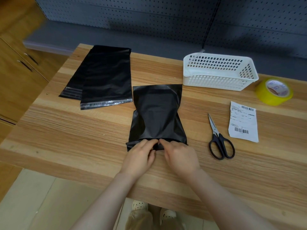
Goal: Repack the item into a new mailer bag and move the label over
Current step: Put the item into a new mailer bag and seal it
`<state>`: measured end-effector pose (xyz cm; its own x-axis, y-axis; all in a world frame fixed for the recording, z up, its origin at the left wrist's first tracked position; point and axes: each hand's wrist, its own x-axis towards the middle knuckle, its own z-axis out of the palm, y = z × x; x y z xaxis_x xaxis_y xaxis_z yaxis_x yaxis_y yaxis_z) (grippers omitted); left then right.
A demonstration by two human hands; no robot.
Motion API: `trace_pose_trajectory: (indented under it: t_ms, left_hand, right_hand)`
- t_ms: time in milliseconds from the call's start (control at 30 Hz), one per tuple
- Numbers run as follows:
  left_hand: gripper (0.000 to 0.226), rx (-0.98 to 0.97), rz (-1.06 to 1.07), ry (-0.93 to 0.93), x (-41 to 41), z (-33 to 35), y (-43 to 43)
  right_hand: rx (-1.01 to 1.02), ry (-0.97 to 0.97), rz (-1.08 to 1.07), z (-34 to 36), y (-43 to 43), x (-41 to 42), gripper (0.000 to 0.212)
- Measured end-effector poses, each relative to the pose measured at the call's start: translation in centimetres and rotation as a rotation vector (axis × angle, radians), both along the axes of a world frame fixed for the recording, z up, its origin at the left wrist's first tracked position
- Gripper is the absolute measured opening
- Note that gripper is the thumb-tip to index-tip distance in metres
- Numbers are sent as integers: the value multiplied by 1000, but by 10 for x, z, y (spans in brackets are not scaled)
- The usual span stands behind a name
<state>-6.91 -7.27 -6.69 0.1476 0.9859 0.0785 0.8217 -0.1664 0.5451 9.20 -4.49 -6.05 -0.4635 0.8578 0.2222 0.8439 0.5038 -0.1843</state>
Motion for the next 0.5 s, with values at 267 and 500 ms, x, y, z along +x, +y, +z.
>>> trace_pose_trajectory:
  t_ms: [267, 500]
  left_hand:
    - [40, 58, -58, 120, -7, -7, 5]
    - [38, 136, -95, 178, -9, -18, 9]
  right_hand:
    - [66, -6, -172, 1, 14, 5, 39]
    - [36, 7, -199, 1, 27, 13, 17]
